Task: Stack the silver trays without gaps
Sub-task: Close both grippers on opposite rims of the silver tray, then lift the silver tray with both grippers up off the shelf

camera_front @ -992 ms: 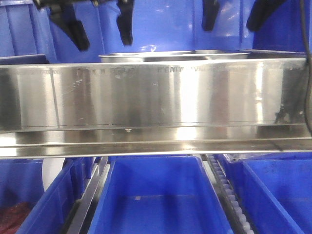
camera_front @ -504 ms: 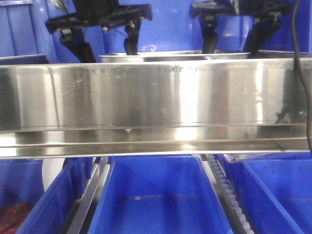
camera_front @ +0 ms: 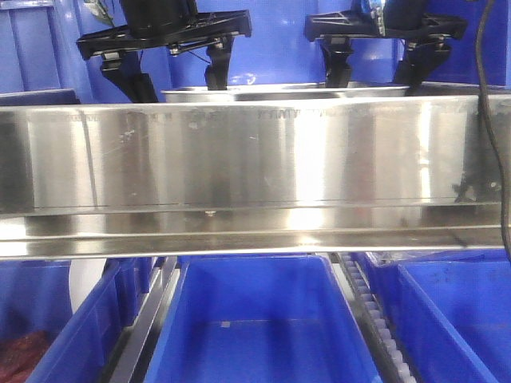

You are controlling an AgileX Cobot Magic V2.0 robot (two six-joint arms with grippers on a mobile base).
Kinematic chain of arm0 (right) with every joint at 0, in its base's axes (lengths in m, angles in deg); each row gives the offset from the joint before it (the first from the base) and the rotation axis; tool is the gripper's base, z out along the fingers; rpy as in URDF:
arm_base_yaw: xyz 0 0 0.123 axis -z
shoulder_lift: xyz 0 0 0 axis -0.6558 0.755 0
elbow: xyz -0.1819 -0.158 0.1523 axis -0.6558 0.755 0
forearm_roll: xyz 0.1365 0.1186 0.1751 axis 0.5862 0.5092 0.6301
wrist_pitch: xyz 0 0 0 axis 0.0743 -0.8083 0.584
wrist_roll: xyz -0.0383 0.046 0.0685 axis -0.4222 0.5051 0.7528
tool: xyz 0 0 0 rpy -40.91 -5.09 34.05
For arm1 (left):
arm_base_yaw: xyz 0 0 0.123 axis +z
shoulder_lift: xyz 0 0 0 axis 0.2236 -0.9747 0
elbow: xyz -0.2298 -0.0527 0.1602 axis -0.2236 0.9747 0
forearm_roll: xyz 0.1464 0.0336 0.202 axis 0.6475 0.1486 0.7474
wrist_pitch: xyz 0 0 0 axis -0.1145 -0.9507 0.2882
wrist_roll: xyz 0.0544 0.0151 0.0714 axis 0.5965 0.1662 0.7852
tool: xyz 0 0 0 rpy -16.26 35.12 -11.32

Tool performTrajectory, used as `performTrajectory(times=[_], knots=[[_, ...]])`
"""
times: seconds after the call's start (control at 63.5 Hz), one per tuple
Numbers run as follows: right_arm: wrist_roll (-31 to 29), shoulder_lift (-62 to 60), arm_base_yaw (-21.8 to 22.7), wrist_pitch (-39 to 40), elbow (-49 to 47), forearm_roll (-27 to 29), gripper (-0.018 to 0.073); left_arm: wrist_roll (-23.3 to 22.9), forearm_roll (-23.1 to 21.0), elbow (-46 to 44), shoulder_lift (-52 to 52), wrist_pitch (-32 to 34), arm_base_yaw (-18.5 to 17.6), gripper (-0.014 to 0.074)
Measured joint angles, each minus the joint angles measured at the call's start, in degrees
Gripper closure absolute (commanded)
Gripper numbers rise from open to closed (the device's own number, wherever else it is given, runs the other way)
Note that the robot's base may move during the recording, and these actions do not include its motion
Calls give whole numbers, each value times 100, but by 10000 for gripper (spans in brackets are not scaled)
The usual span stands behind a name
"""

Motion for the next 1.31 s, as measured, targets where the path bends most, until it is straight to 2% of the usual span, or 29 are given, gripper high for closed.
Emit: performTrajectory(times=[0.095, 0.236, 0.268, 0.331, 0.536, 0.677, 0.819, 1.071, 1.307], knots=[[-9, 0, 0, -77, -24, 13, 309, 0, -34, 0, 0, -20, 0, 386], [-9, 0, 49, -184, -32, -76, 524, -13, 58, -13, 0, -87, 0, 614], [17, 0, 62, -184, -46, -76, 506, -13, 92, -23, 0, -102, 14, 657], [36, -10, 71, -200, -46, -76, 505, -17, 152, -23, 0, -125, 29, 631], [79, -39, 71, -249, -46, -85, 503, -95, 176, -100, 10, -238, 42, 638], [92, -152, 71, -440, -25, -41, 503, 7, 180, -416, 10, -668, 42, 638], [129, -460, 71, -537, -11, -41, 503, 136, 289, -685, 75, -739, 42, 638], [240, -1199, 37, -741, 0, -41, 503, 358, 460, -742, 669, -753, -147, 637], [541, -1883, -275, -839, 311, -337, 503, 371, 747, -415, 1154, -742, -394, 637]])
